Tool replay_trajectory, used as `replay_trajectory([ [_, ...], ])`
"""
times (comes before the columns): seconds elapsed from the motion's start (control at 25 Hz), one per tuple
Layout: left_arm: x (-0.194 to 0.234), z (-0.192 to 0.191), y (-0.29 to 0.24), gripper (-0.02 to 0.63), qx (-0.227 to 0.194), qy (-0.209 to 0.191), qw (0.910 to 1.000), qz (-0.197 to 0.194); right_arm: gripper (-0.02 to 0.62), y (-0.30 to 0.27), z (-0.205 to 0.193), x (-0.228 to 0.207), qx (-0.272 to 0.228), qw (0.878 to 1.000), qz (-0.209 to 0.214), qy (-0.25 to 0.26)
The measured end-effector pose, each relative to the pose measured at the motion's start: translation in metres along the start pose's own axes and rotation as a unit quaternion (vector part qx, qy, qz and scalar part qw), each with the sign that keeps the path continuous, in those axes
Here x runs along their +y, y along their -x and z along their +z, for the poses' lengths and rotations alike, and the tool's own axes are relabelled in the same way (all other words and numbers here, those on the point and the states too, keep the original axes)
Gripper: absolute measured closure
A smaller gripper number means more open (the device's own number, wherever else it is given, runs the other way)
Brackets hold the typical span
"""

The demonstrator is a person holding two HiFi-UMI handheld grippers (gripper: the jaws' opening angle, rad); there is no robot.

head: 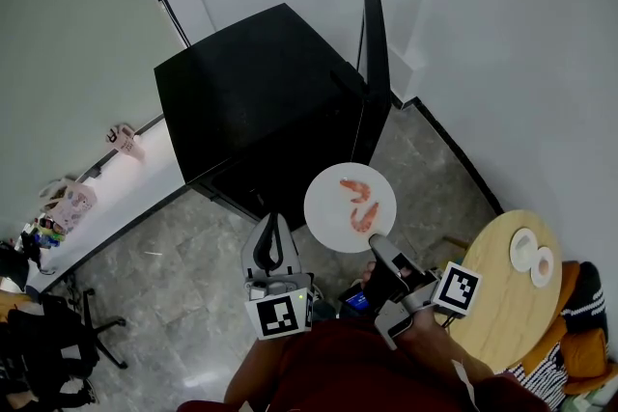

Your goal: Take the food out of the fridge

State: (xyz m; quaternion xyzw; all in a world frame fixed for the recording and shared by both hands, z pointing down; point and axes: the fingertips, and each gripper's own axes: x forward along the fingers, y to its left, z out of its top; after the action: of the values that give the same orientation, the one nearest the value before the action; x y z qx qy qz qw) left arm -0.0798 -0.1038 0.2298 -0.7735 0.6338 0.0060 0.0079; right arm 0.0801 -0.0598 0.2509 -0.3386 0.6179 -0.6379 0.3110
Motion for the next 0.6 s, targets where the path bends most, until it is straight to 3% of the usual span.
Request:
replay_trajectory([
  [0.6, 0.0045, 0.0010, 0.0066, 0.594, -0.005, -0.006, 1.0000, 0.004, 0.565, -0.0023, -0.0115, 0.0040, 0.011, 1.000, 0.010, 0.000],
])
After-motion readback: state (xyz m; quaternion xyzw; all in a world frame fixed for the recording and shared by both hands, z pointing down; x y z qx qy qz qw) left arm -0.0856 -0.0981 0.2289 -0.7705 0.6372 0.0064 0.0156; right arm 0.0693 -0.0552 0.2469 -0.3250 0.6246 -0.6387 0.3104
